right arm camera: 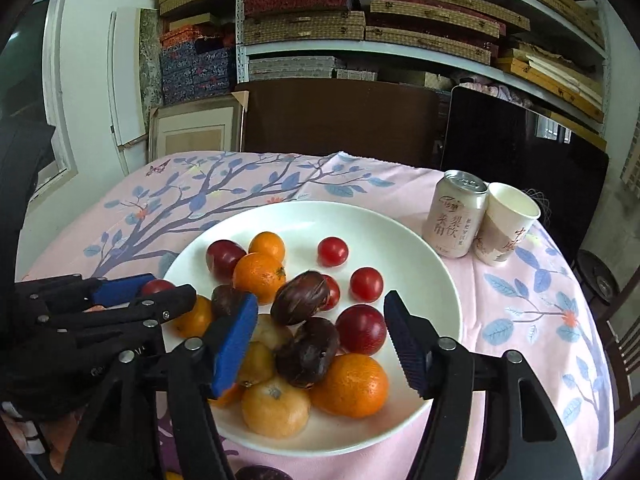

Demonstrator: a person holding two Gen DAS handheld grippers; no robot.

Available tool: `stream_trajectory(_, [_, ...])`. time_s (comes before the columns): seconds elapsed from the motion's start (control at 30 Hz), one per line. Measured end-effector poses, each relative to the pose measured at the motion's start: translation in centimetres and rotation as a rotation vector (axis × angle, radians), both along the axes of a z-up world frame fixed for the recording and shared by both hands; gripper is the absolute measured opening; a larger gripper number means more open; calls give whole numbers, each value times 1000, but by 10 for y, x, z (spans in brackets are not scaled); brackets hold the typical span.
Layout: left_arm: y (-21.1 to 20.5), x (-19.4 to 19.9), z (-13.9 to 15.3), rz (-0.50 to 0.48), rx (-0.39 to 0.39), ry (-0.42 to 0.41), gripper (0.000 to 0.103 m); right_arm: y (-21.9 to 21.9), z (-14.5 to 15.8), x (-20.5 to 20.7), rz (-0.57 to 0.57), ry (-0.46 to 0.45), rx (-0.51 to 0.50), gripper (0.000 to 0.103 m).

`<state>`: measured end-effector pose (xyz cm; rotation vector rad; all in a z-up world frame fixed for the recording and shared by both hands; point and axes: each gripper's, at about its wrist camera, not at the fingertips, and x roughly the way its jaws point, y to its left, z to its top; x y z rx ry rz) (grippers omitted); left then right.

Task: Organize fruits
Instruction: 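Carry the purple fruit and red tomato onto the white plate and release both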

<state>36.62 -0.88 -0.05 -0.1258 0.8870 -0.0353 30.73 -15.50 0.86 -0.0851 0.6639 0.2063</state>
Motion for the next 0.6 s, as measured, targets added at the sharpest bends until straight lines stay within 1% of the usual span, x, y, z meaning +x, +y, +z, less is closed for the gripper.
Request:
stream_trajectory(0.03, [2,0,2,10,4,-9,71,-5,1,-2,10,10,30,68])
stream_trajectory(0.07, [4,-2,4,15,10,-21,74,-10,2,-3,15,19,55,68])
stream_trajectory(0.13, [8,-7,10,2,7,-28,76,-19,5,-11,11,19,76,68])
stream_trajectory(0.2, [10,-16,16,0,5,-37,87,-27,9,-21,12,17,90,68])
stream_trajectory(0.23, [11,-21,18,6,9,-49,89,-32,11,-26,4,10,98,69])
stream_trajectory(0.3, [8,-33,17,20,40,-47,91,-42,14,-37,-8,12,108,69])
stream_trajectory(0.37, [1,-44,15,-22,49,-35,91,-48,11,-43,-1,58,115,69])
stream_trajectory(0.43, [-4,-57,14,-52,65,-37,91,-52,9,-54,-5,73,110,69])
stream_trajectory(0.5, [-9,-69,11,-73,86,-34,94,-53,5,-66,9,89,83,69])
stream_trajectory(0.6, [-16,-88,6,-120,95,-18,94,-55,-3,-82,18,110,60,69])
